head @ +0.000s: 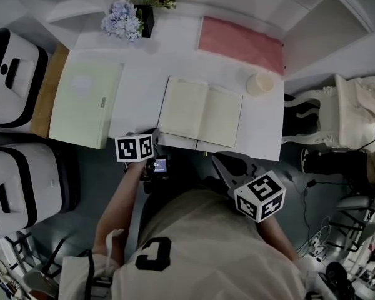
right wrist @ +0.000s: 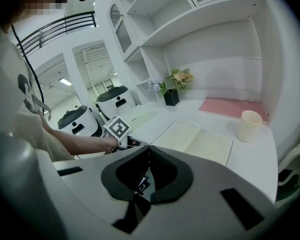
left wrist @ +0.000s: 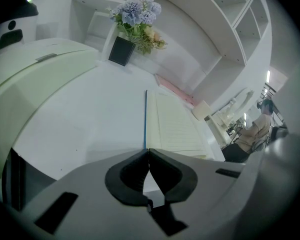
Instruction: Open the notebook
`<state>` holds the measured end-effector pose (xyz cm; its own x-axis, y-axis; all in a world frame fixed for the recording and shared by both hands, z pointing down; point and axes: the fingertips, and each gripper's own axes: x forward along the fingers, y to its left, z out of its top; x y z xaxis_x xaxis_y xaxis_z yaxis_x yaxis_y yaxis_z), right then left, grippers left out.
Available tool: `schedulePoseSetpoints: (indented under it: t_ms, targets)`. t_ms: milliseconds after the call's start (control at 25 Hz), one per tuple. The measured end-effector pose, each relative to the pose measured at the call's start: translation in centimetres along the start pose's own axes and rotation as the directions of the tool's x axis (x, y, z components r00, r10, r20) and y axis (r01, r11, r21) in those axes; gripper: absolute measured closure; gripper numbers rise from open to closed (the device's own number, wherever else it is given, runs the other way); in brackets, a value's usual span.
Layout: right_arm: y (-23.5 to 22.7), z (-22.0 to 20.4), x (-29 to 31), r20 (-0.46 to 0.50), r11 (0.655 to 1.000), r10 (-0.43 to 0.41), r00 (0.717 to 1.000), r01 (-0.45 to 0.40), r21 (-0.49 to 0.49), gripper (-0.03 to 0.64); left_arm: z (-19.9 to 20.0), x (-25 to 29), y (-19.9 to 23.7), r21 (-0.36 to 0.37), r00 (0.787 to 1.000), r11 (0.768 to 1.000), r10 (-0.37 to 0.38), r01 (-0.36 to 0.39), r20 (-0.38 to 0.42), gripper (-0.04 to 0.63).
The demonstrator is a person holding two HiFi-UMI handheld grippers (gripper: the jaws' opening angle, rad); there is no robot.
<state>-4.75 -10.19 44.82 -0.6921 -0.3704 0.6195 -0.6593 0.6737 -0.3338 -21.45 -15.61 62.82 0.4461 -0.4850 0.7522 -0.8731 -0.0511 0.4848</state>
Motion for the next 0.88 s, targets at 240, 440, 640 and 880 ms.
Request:
schedulePoseSetpoints:
  t_ms: [240, 440, 640, 880]
  targets:
    - [0.0, -0.1, 0.4, -0.013, 1.0, 0.005, 1.0, -0.005, 0.0, 0.594, 0.0, 0.0, -0.1, -0.006, 1.0, 1.0, -0.008, 0.008, 0.001, 0.58]
    - [0.3, -0.4, 0.6, -0.019, 1.0, 0.006, 1.0, -0.006, 0.005, 0.594, 0.0, 0.0, -0.1, -0.007, 1.0, 1.0, -0.018, 0.018, 0.002, 0.58]
    - [0.3, -0.8, 0.3, -0.016, 1.0, -0.006, 1.0, 0.006, 0.013, 0.594, 0.1, -0.1, 0.0, -0.007, 1.0, 1.0, -0.026, 0.026, 0.005, 0.58]
    - [-0.6, -1.1, -0.9, 0.001, 0.999, -0.016, 1.0, 0.016, 0.041, 0.594, 0.1, -0.1, 0.1, -0.031, 1.0, 0.999, -0.014, 0.014, 0.001, 0.578]
